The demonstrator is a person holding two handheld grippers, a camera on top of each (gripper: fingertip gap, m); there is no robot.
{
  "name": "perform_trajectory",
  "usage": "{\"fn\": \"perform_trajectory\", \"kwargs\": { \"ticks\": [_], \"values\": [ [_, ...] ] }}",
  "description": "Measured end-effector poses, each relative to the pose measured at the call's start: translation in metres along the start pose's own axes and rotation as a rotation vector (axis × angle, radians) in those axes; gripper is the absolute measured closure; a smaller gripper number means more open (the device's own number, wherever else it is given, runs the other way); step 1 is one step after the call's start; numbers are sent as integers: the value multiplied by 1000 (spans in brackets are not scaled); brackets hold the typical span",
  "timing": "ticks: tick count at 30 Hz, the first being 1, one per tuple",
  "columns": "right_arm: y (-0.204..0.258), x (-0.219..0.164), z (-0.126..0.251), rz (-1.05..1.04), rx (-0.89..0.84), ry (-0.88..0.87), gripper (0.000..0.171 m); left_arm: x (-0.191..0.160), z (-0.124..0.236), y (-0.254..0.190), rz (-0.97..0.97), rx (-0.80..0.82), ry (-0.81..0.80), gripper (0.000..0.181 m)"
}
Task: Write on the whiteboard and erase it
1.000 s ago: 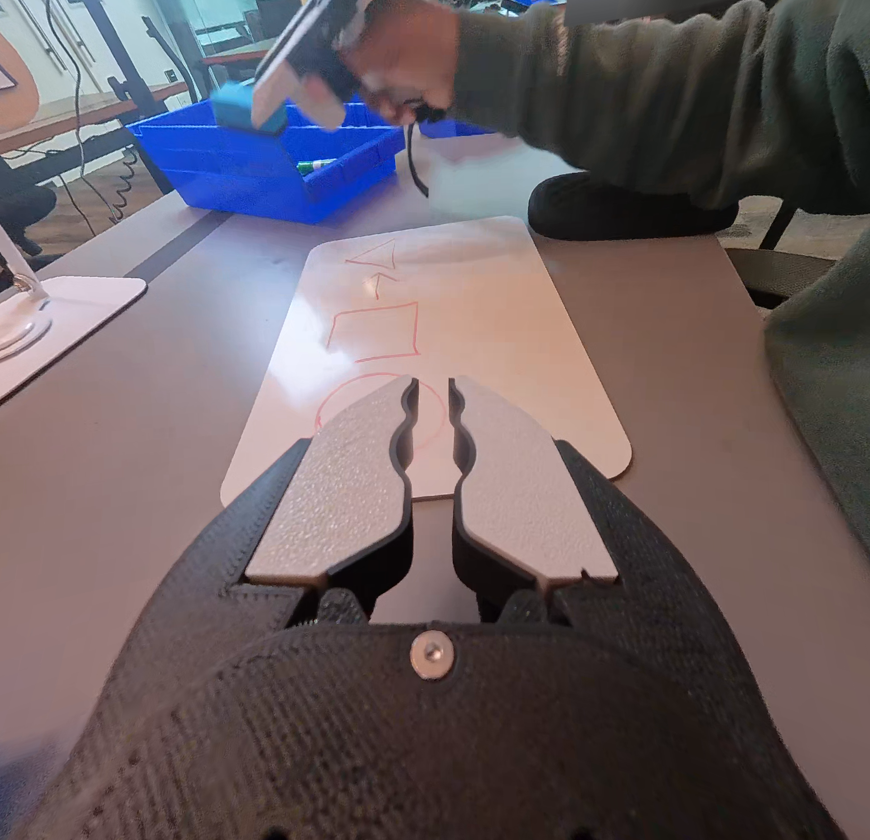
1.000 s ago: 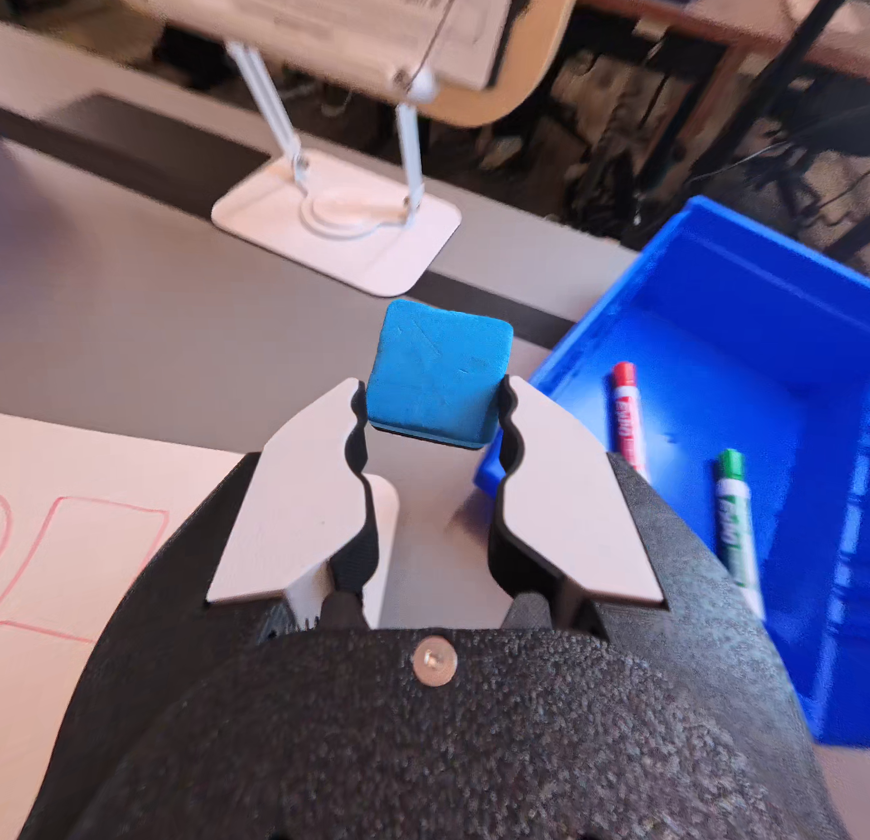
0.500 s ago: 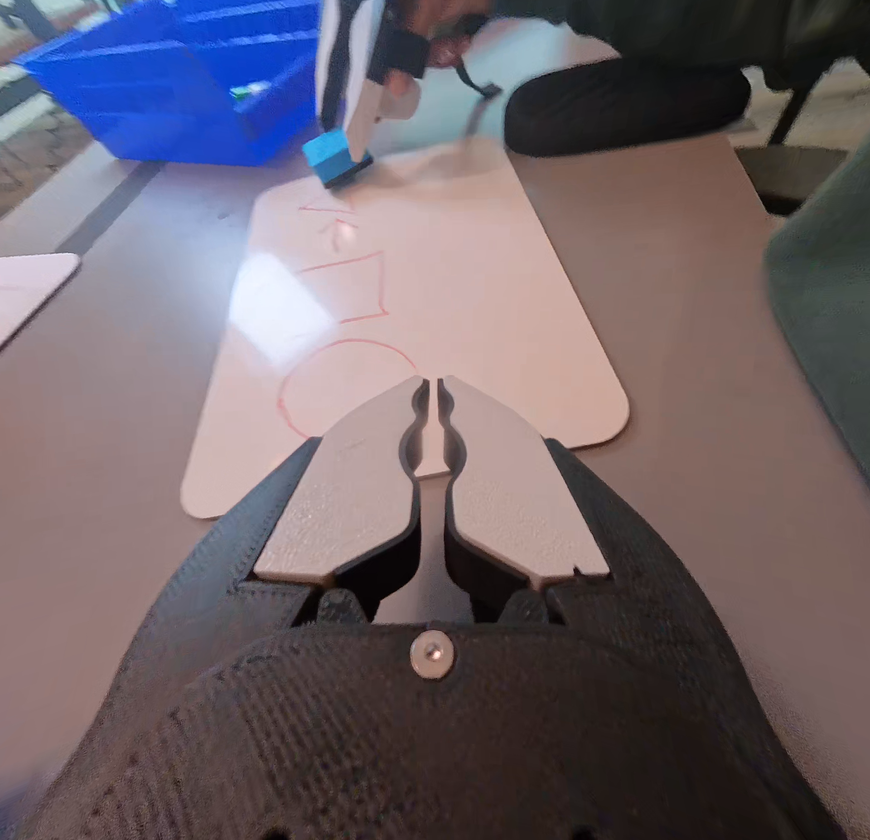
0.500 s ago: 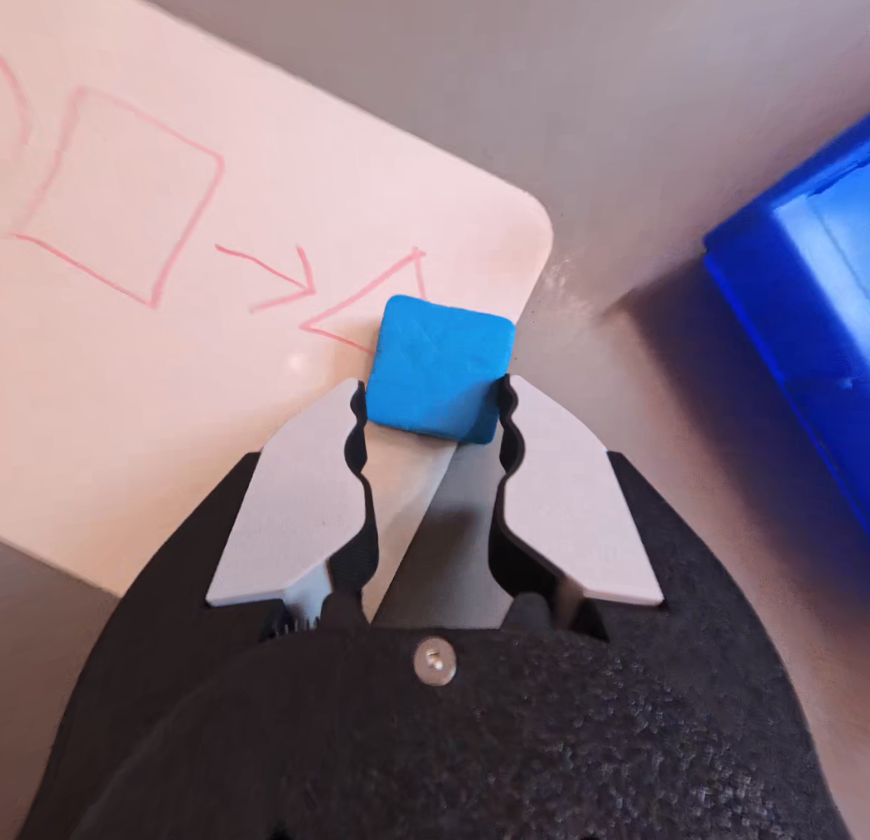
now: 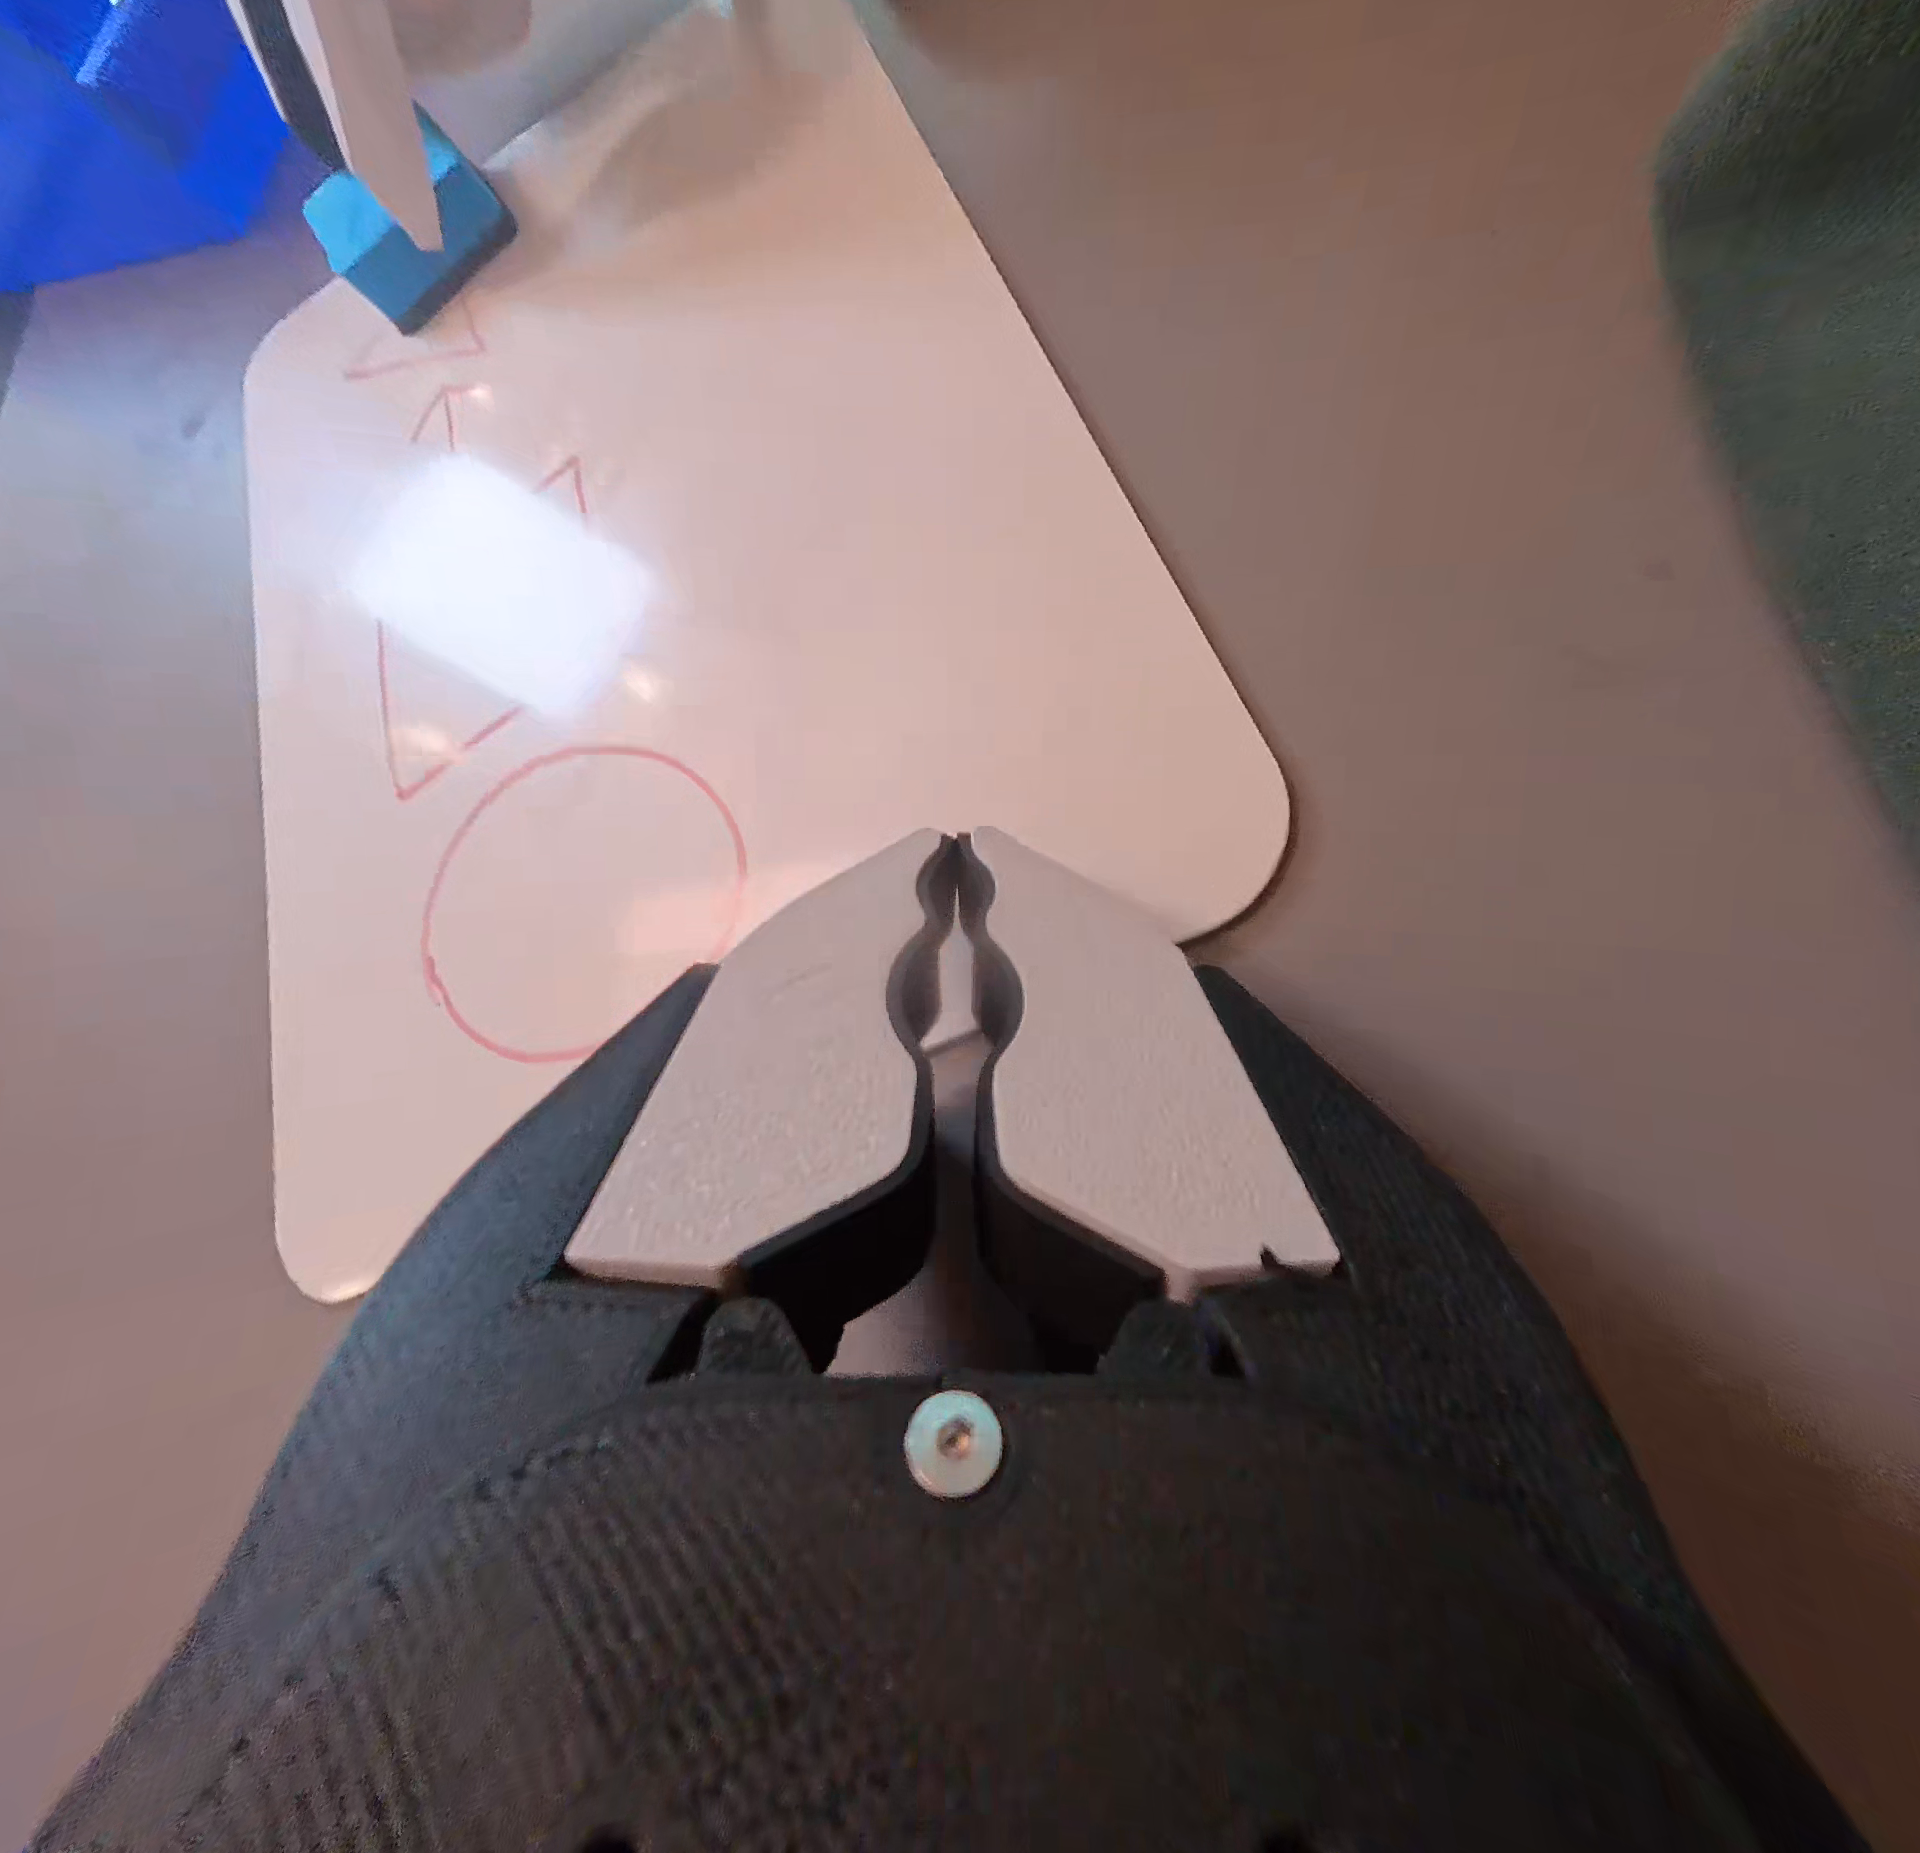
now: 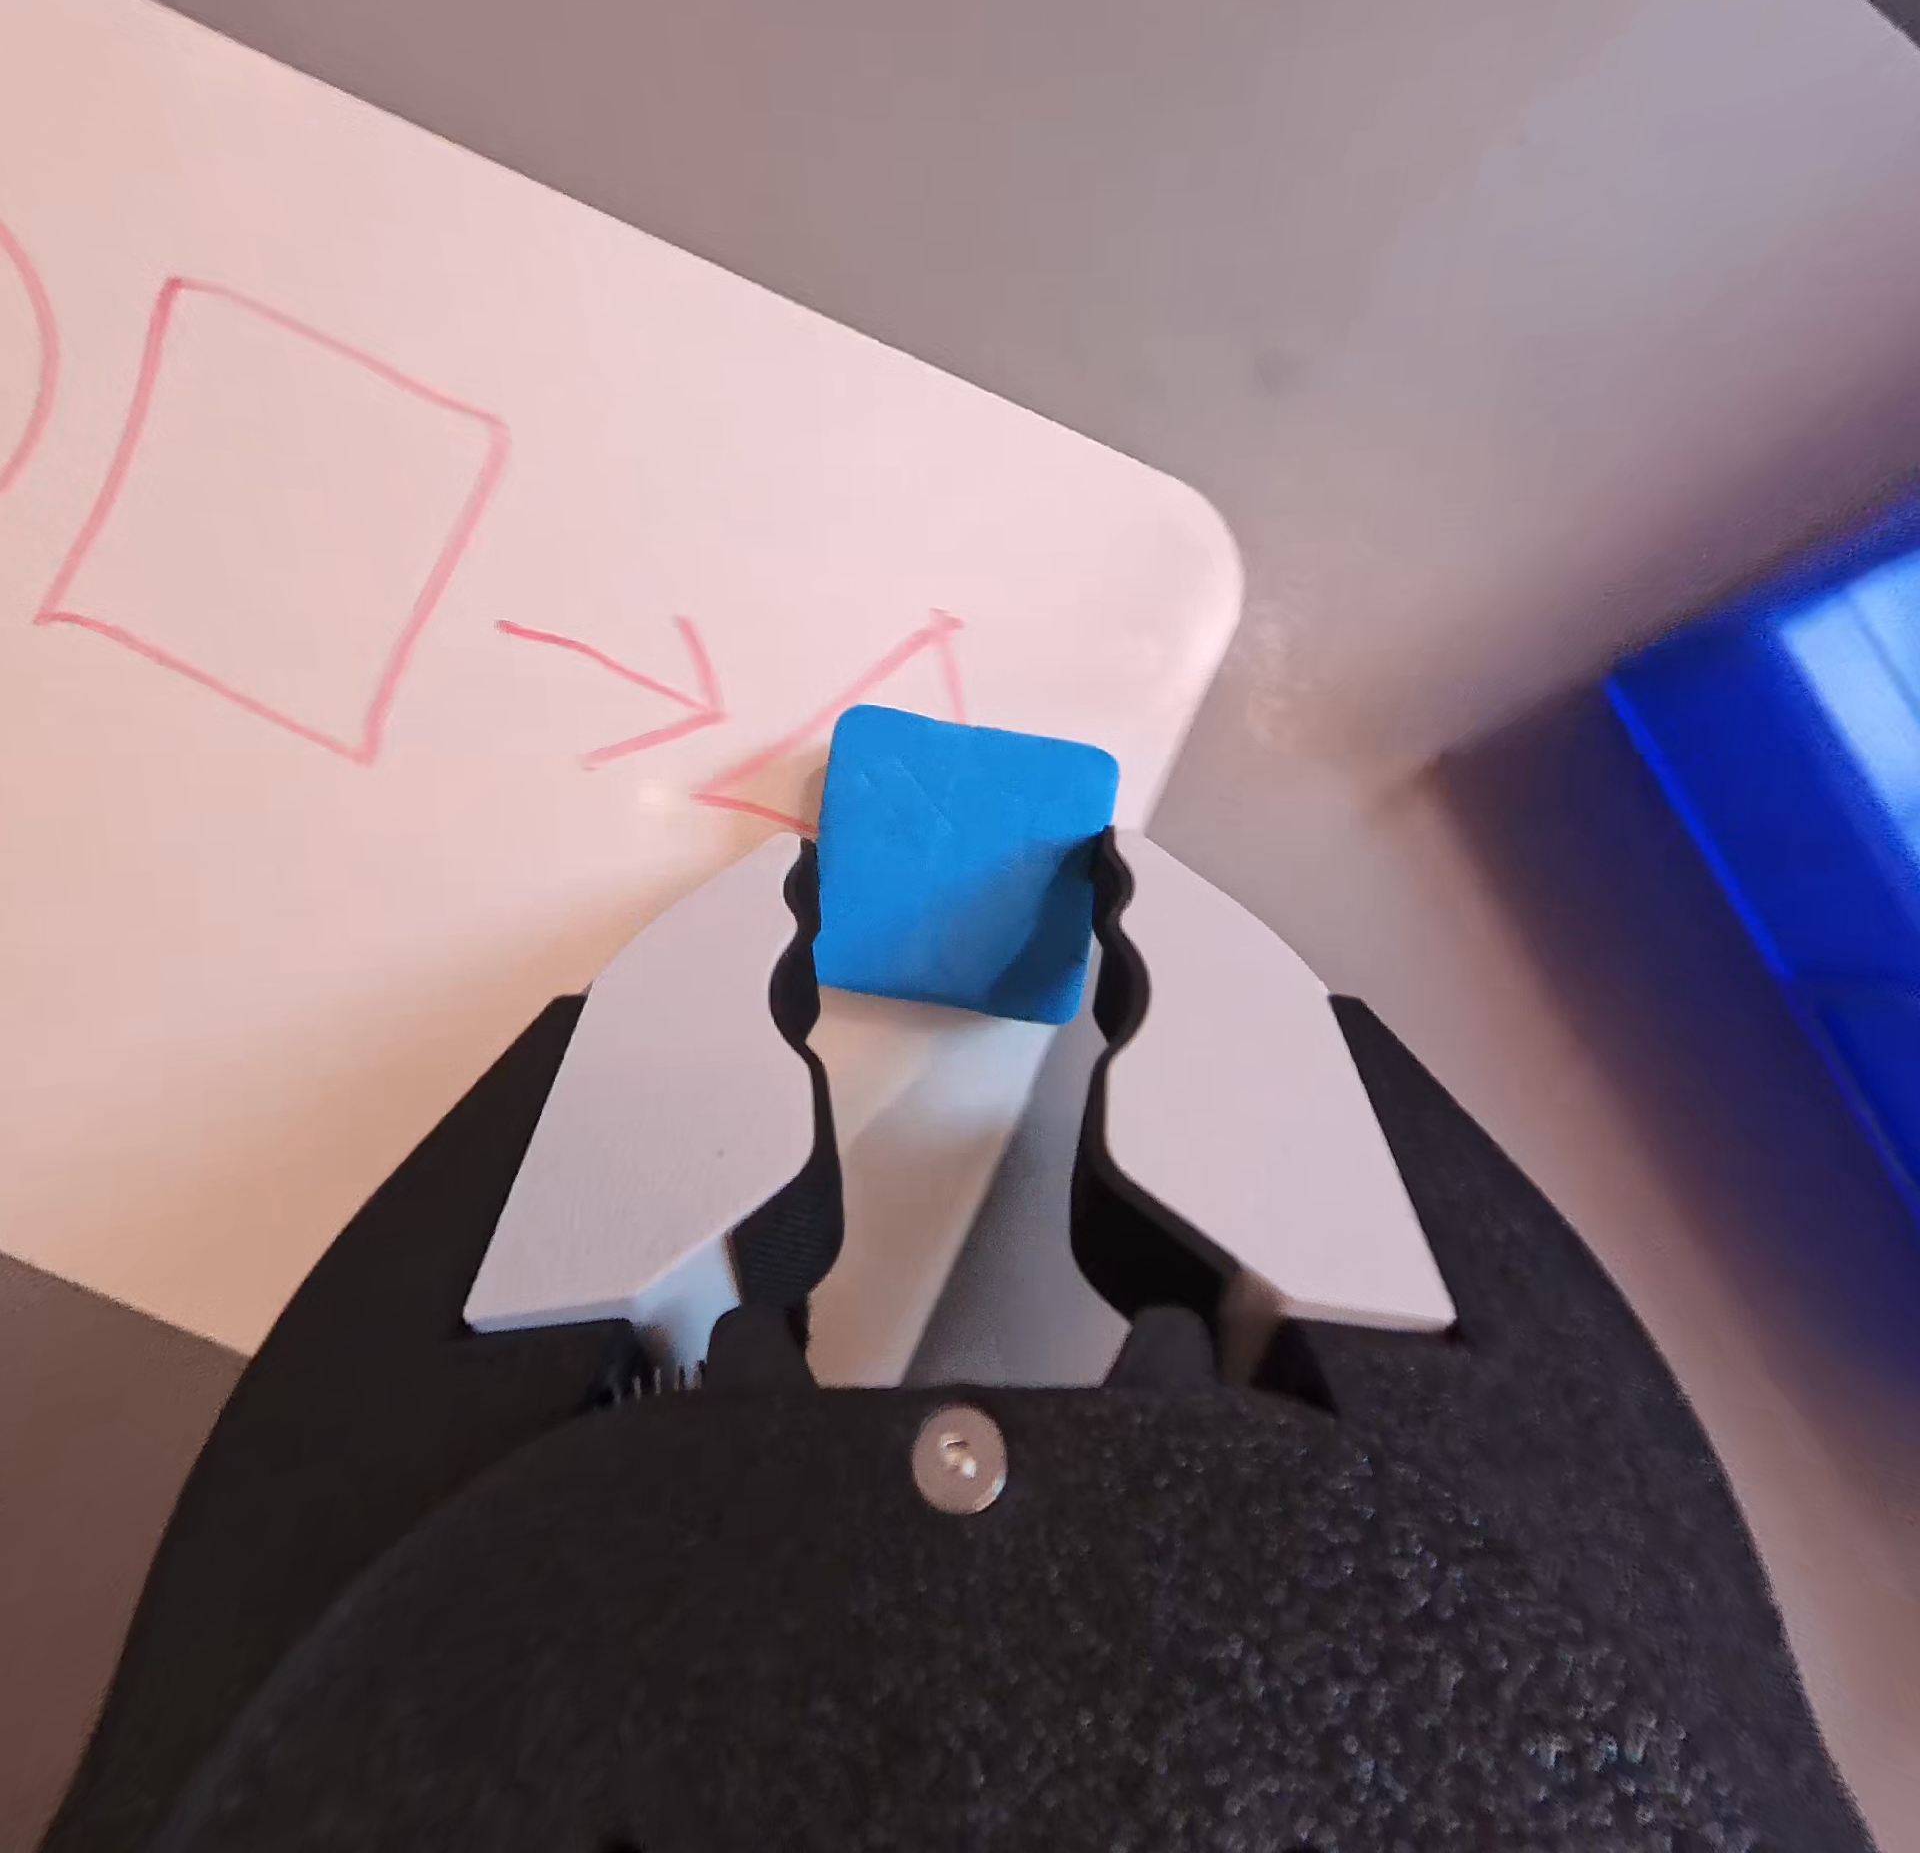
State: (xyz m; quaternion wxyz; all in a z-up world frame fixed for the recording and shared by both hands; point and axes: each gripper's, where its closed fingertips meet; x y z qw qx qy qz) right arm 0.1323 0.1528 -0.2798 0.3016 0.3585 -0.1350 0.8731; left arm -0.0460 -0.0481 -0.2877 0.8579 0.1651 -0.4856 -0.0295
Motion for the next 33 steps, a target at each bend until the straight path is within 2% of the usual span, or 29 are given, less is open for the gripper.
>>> {"fn": "perform_trajectory", "kwargs": {
  "ticks": [4, 9, 13, 14, 18, 19, 22, 23, 24, 27, 28, 29, 31, 33],
  "values": [
    [43, 11, -9, 115, 66, 9, 120, 0, -3, 1, -3, -5, 22, 181],
    [-16, 3, -4, -32, -29, 12, 120, -2, -1, 1, -12, 4, 32, 181],
    [70, 17, -16, 170, 124, 29, 121, -2, -1, 2, -6, 3, 31, 181],
    [73, 23, -21, 194, 118, 21, 121, -2, -1, 2, -3, 2, 31, 181],
    [-9, 11, -12, -35, 0, 4, 121, -3, -1, 3, -18, 21, 45, 181],
    [-4, 6, -7, -17, 4, 16, 121, -2, -1, 1, -10, 17, 36, 181],
    [66, 9, -9, 127, 132, 31, 121, 0, -3, -2, -2, -5, 25, 181],
    [74, 14, -13, 153, 148, 25, 121, 1, -4, -3, -2, -11, 25, 181],
    [65, 20, -19, 125, 131, 9, 121, 1, -5, -3, -1, -12, 27, 181],
    [-16, 19, -20, -52, -21, -26, 121, 0, -4, -3, -3, -7, 30, 181],
    [-22, 12, -14, -62, -21, -1, 121, 0, -3, -3, -4, -6, 31, 181],
    [-12, 6, -8, -25, 1, 30, 121, 0, -3, -3, -4, -6, 30, 181],
    [40, 4, -4, 91, 109, 76, 121, 0, -4, -3, 6, -13, 27, 181],
    [84, 16, -15, 215, 182, 71, 121, 0, -4, -3, 15, -21, 28, 181]
  ]
}}
Point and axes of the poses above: each gripper's, where its closed fingertips meet, z back along the fingers, x out of its top, y = z × x across the jaws, and after that the axes turned 12 degrees about -y, right-handed
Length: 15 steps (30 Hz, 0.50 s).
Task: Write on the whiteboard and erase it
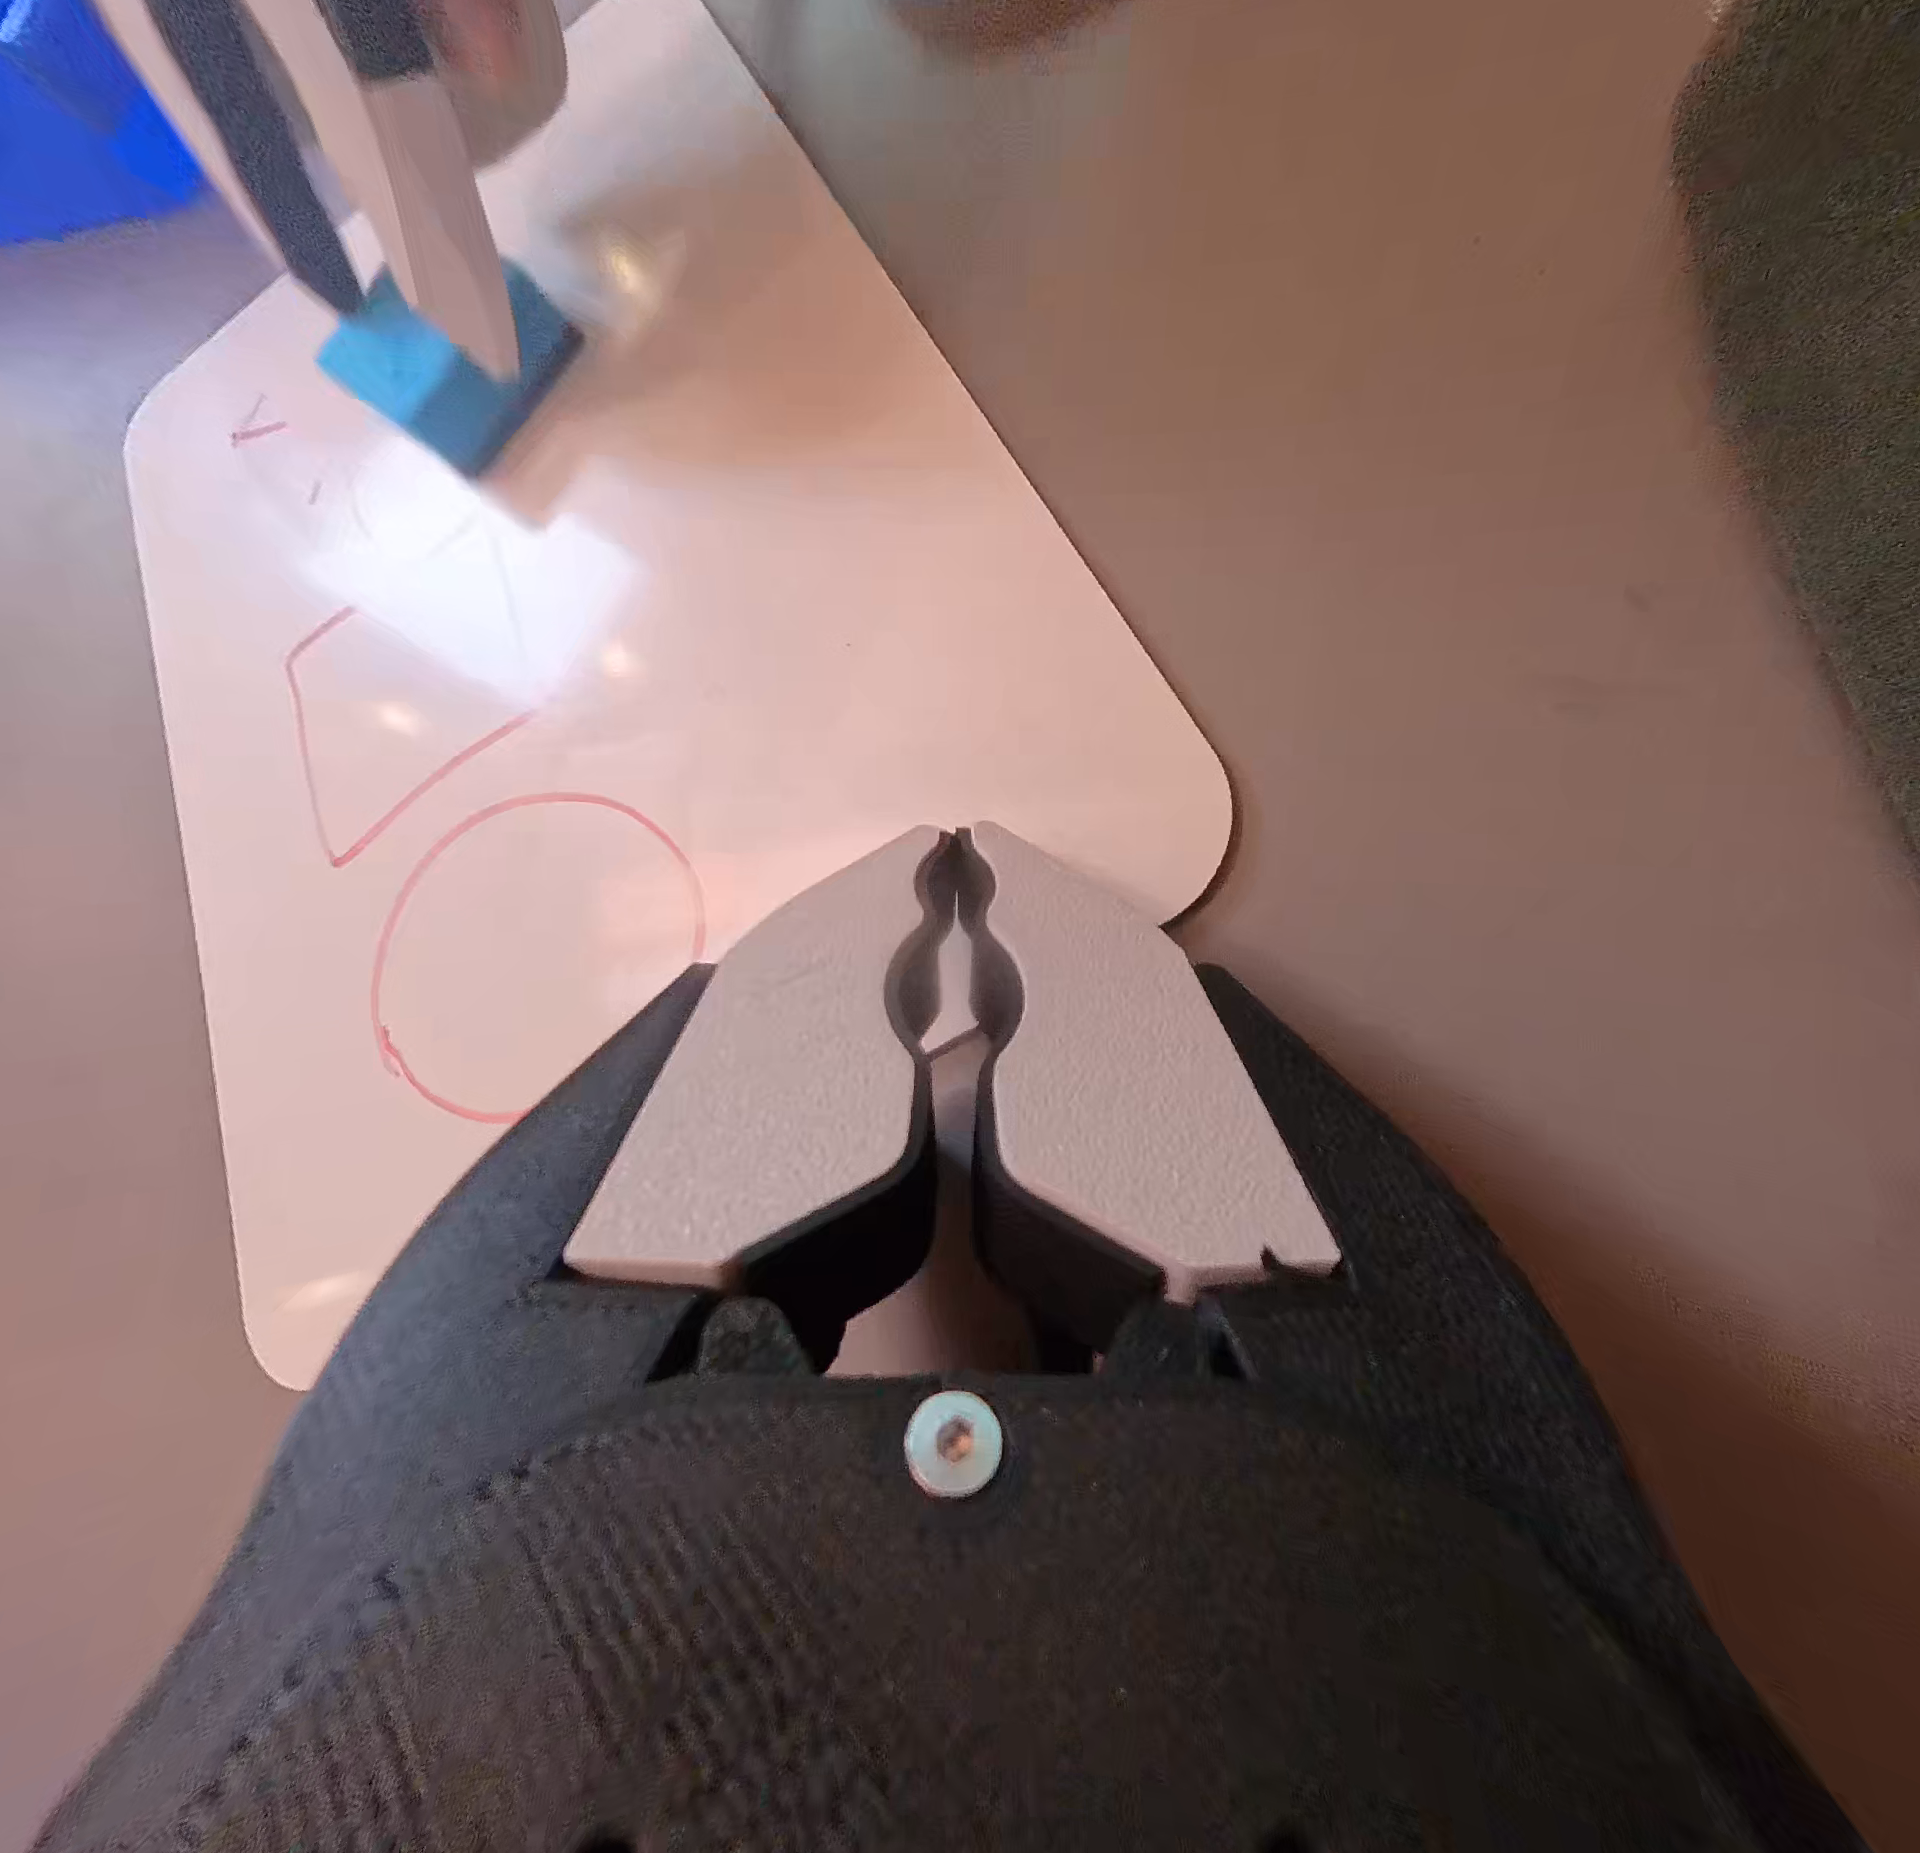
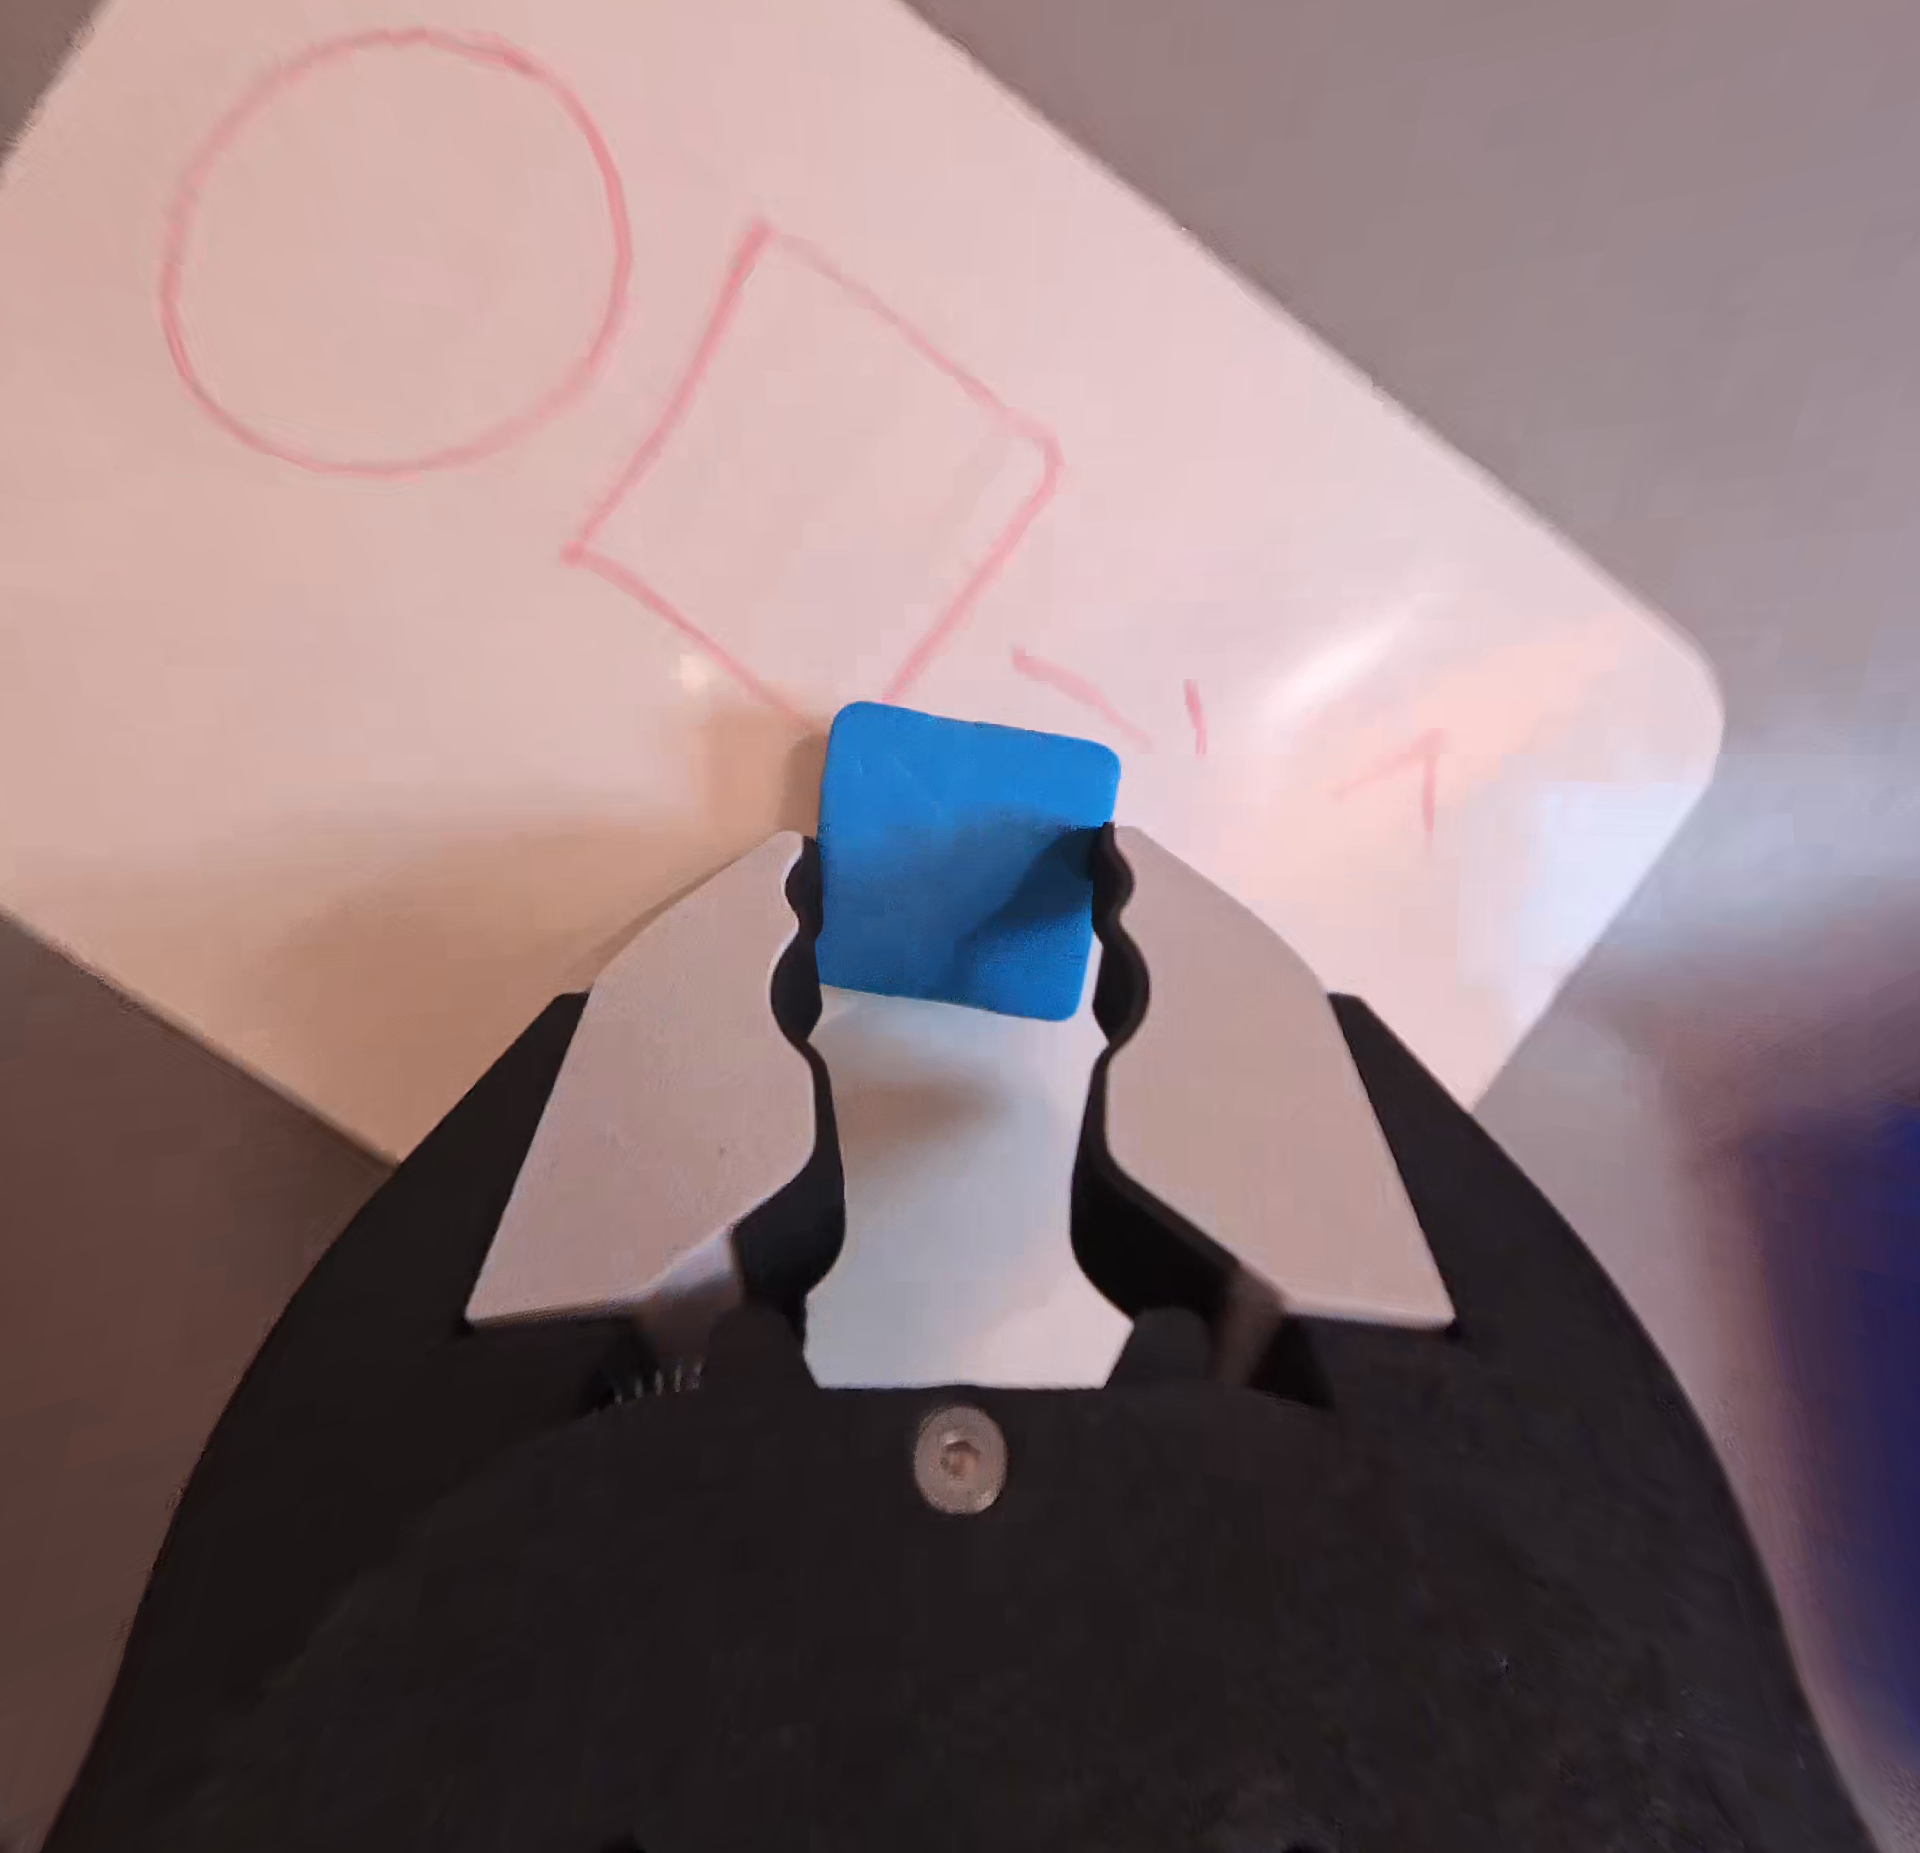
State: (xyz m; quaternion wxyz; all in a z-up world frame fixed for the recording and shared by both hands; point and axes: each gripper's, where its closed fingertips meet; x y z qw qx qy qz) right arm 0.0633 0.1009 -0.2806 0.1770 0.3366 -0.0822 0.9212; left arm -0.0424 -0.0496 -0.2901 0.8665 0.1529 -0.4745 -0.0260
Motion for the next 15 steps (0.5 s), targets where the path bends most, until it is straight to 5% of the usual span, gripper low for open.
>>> {"fn": "perform_trajectory", "kwargs": {
  "ticks": [6, 12, 15],
  "values": [
    [-100, 10, -14, -181, -128, -55, 120, -1, 1, 0, -8, 12, 2, 181],
    [2, 17, -15, 111, 75, 61, 121, -1, 1, 1, 5, -5, -3, 181],
    [-56, 40, -38, -13, -15, 6, 120, 0, 1, 1, -12, 3, 4, 181]
  ]
}}
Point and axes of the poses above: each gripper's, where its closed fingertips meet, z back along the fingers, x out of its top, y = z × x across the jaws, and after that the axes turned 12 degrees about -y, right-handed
